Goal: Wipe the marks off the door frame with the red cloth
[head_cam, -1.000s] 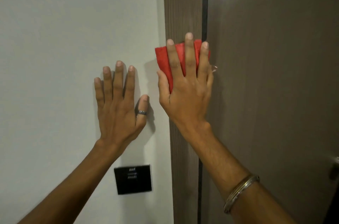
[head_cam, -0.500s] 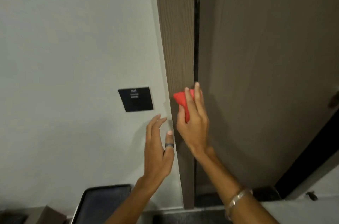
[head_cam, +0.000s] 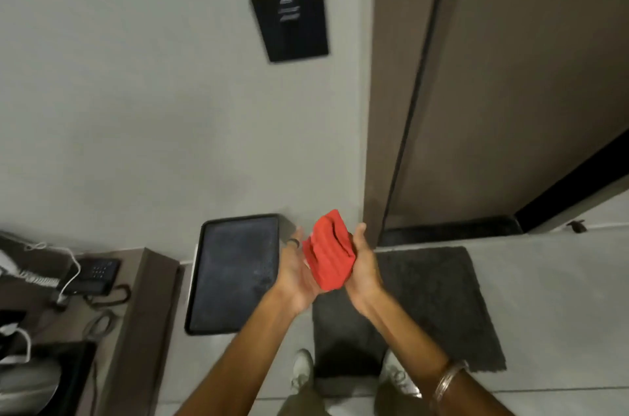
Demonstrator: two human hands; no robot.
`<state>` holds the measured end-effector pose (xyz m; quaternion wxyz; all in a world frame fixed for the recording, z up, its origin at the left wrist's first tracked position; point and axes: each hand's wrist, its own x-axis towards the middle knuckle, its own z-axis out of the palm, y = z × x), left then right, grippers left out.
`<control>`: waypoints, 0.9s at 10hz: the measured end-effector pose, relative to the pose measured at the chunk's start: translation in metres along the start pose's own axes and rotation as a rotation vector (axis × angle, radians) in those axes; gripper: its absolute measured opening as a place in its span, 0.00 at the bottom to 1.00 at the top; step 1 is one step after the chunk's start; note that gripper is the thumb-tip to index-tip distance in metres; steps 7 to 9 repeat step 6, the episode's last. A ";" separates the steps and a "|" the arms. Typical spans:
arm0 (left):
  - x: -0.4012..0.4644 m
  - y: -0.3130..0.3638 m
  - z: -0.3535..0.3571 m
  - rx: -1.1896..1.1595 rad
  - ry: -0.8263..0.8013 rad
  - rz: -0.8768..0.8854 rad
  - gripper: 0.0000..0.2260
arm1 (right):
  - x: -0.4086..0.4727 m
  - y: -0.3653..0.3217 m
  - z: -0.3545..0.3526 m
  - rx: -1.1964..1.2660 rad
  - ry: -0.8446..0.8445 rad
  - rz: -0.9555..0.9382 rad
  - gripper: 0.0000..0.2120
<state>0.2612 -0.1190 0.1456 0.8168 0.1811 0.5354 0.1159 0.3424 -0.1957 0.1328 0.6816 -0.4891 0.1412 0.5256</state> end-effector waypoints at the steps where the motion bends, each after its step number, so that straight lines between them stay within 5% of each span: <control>1: 0.025 -0.001 -0.079 0.064 0.084 -0.054 0.23 | 0.022 0.060 0.012 -0.492 0.066 -0.023 0.22; 2: 0.042 0.005 -0.133 0.171 0.190 -0.025 0.17 | 0.045 0.103 0.026 -0.667 0.051 0.056 0.10; 3: 0.079 0.017 -0.199 0.289 0.266 0.035 0.09 | 0.094 0.167 0.047 -0.868 0.051 0.066 0.13; 5: 0.142 0.036 -0.266 0.431 0.274 0.136 0.10 | 0.160 0.234 0.077 -1.119 0.171 0.059 0.18; 9: 0.149 0.040 -0.279 0.507 0.259 0.199 0.11 | 0.166 0.241 0.078 -1.123 0.227 0.018 0.21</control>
